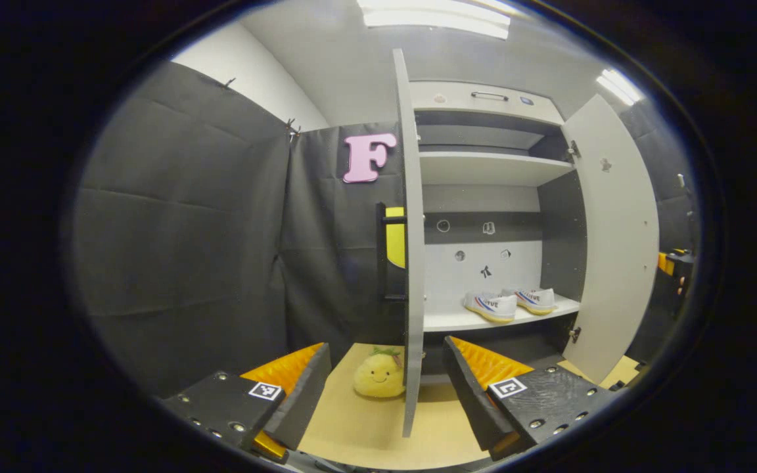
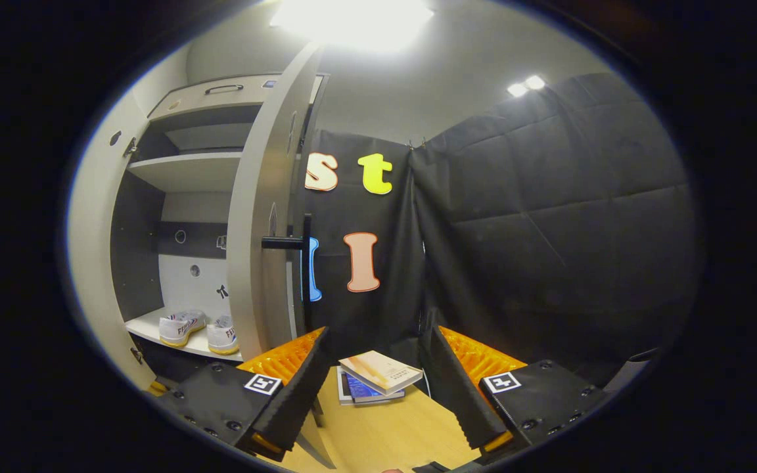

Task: Grab one shoe with the right hand and put it into the shoe cabinet, grab the other shoe with the left hand and put it into the shoe cabinet; then close the right door with the right hand and the left door with the left hand.

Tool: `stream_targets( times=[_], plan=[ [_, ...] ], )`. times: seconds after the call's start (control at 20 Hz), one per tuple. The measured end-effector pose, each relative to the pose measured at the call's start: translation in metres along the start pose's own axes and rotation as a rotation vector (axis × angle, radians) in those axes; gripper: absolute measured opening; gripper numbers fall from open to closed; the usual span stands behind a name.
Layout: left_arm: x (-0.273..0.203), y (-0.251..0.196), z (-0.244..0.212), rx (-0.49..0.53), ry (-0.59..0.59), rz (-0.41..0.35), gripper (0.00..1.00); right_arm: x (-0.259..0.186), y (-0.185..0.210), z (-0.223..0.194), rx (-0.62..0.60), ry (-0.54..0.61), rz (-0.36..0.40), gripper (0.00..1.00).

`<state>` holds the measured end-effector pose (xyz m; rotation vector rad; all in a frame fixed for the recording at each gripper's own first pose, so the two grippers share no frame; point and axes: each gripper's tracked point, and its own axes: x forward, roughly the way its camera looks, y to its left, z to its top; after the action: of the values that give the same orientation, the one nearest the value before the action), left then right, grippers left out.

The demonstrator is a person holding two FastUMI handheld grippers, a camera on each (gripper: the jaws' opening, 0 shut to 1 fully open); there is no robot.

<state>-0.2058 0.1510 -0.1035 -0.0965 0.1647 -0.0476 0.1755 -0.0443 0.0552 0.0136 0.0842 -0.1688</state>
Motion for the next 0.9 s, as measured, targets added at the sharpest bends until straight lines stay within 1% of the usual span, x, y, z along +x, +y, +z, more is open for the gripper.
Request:
stream_targets(
  times=[0.05, 0.1, 0.15, 0.2, 0.25, 0.3, 0.35, 0.4, 0.45, 0.5, 0.55, 0.6, 0.65, 0.7, 0.8, 0.85, 0.9],
  plan=[
    [-0.001, 0.002, -0.001, -0.005, 0.0, 0.0, 1.0, -0.001, 0.004, 0.0, 0.004, -0.002, 0.01, 0.96],
    [0.0, 0.002, -0.001, -0.01, 0.001, 0.0, 0.97, -0.003, 0.01, 0.0, 0.003, 0.001, 0.023, 0.92],
    [-0.001, 0.003, -0.003, -0.012, 0.002, 0.001, 0.97, -0.005, 0.015, 0.0, 0.002, -0.004, 0.038, 0.96],
    [-0.002, 0.003, -0.005, -0.013, 0.004, 0.003, 1.0, -0.008, 0.022, 0.001, -0.001, -0.004, 0.057, 0.92],
    [-0.003, 0.004, -0.007, -0.015, 0.007, 0.004, 0.97, -0.01, 0.028, 0.001, -0.003, -0.009, 0.077, 0.92],
    [-0.002, 0.004, -0.008, -0.017, 0.011, 0.006, 0.97, -0.012, 0.035, 0.001, -0.004, -0.01, 0.098, 0.96],
    [-0.004, 0.006, -0.009, -0.018, 0.014, 0.009, 1.0, -0.014, 0.041, 0.002, -0.001, -0.013, 0.117, 0.95],
    [-0.003, 0.007, -0.01, -0.019, 0.016, 0.012, 1.0, -0.015, 0.049, 0.001, 0.005, -0.013, 0.135, 0.95],
    [-0.003, 0.008, -0.011, -0.018, 0.017, 0.016, 0.97, -0.016, 0.055, 0.001, 0.01, -0.015, 0.152, 0.92],
    [-0.004, 0.01, -0.01, -0.017, 0.017, 0.022, 0.94, -0.016, 0.061, 0.0, 0.014, -0.015, 0.169, 0.95],
    [-0.006, 0.012, -0.01, -0.016, 0.017, 0.027, 0.92, -0.016, 0.067, 0.0, 0.017, -0.018, 0.187, 0.95],
    [-0.006, 0.014, -0.009, -0.014, 0.017, 0.033, 0.89, -0.017, 0.069, 0.0, 0.019, -0.017, 0.203, 0.92],
    [-0.007, 0.015, -0.009, -0.013, 0.018, 0.039, 0.97, -0.016, 0.071, 0.0, 0.023, -0.018, 0.218, 0.95],
    [-0.007, 0.018, -0.009, -0.012, 0.018, 0.045, 0.89, -0.017, 0.075, 0.0, 0.028, -0.018, 0.233, 0.96],
    [-0.008, 0.021, -0.009, -0.01, 0.019, 0.055, 1.0, -0.017, 0.09, 0.0, 0.037, -0.019, 0.262, 0.96],
    [-0.008, 0.022, -0.01, -0.008, 0.021, 0.06, 1.0, -0.017, 0.1, 0.0, 0.042, -0.018, 0.278, 0.92],
    [-0.007, 0.023, -0.01, -0.005, 0.022, 0.065, 1.0, -0.016, 0.108, 0.0, 0.044, -0.017, 0.294, 0.96]
  ],
)
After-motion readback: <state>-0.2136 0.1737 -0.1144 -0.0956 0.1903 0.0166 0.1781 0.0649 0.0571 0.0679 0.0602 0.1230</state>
